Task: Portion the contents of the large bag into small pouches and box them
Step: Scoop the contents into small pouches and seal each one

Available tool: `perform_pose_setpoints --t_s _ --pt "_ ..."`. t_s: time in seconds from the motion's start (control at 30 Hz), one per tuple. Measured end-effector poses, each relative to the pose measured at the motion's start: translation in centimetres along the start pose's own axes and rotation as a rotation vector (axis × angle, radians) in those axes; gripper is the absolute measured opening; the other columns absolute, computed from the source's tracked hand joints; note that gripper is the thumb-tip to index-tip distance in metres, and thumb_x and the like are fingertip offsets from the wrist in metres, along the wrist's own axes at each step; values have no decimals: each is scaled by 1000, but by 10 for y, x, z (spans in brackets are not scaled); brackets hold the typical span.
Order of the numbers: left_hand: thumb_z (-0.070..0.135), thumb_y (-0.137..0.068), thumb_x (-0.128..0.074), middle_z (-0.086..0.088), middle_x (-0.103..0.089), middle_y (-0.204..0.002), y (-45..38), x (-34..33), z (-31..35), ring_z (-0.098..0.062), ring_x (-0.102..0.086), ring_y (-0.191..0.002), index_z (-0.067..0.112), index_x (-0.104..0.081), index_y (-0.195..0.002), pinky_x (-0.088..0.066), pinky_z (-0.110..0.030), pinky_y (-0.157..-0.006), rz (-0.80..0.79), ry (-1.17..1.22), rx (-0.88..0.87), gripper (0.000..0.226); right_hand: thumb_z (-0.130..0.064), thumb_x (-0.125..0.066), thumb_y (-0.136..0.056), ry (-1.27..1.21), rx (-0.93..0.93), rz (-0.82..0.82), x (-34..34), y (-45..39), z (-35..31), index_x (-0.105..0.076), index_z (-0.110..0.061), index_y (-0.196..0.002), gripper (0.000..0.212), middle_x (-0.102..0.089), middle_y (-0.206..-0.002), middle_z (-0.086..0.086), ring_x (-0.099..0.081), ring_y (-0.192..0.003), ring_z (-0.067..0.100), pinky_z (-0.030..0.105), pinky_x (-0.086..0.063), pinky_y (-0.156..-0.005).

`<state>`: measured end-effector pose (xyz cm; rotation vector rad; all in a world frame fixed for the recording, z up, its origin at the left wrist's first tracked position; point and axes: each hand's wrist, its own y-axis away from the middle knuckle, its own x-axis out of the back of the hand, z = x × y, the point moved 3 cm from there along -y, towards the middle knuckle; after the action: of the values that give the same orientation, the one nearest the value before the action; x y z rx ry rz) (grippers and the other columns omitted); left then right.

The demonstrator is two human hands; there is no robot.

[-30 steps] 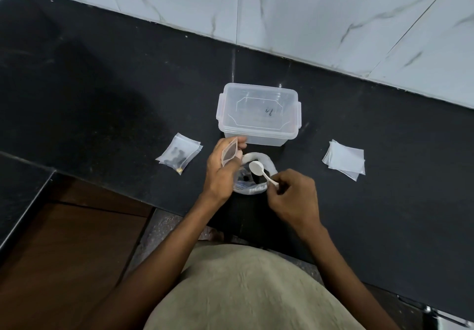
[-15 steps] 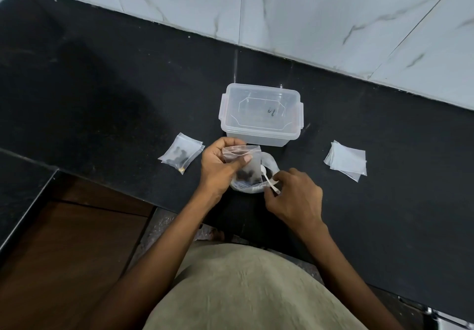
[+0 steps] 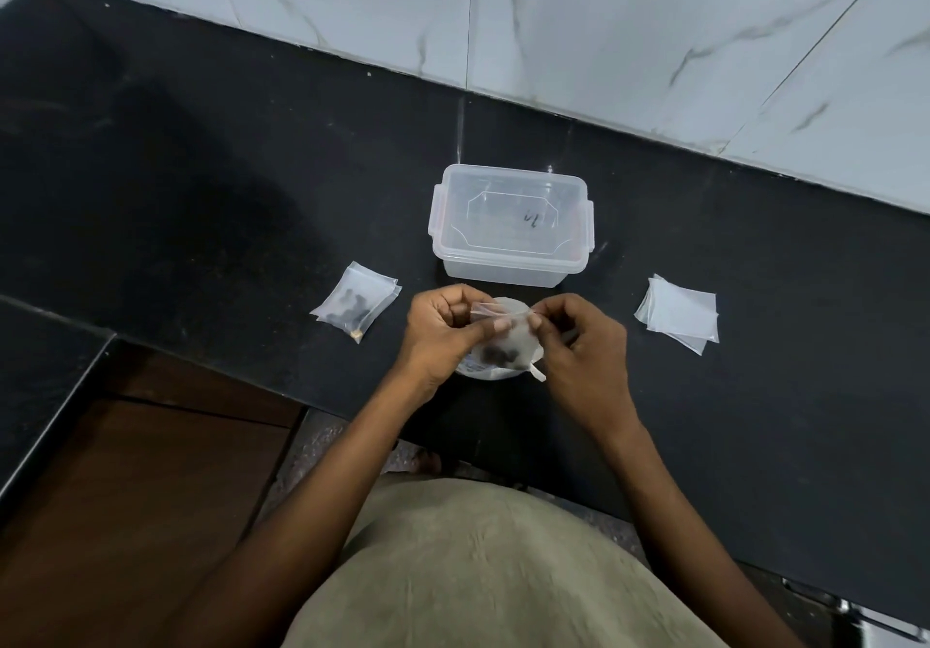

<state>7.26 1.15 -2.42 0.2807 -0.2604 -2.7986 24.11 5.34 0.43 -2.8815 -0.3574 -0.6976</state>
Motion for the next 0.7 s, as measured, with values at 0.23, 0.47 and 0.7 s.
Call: perform_pose_setpoints --t_s 0.23,0.47,0.7 --pt "-10 -80 -74 0 -74 -74 2 4 0 -11 -70 -73 9 -73 -76 -55 -21 -68 54 -66 -6 19 -21 -73 -88 93 40 -75 3 3 0 -67 -23 -87 6 -66 -83 -15 -62 -75 9 28 -50 -66" --pt "-13 -73 -77 -11 -73 -73 2 2 2 -16 -69 -71 7 -74 -69 -56 -26 -71 115 -131 19 21 -18 -74 -86 241 144 -127 -4 4 -6 -66 -23 -84 9 -63 -85 -13 -59 -81 9 37 -53 -70" --pt "-13 -70 -79 -7 -73 -69 4 -4 3 -12 -69 -65 12 -74 -65 -55 -24 -68 91 -223 -4 27 -12 -74 -81 243 134 -90 -3 7 -6 -63 -23 -75 17 -62 -78 -12 -57 -71 9 33 -49 -61"
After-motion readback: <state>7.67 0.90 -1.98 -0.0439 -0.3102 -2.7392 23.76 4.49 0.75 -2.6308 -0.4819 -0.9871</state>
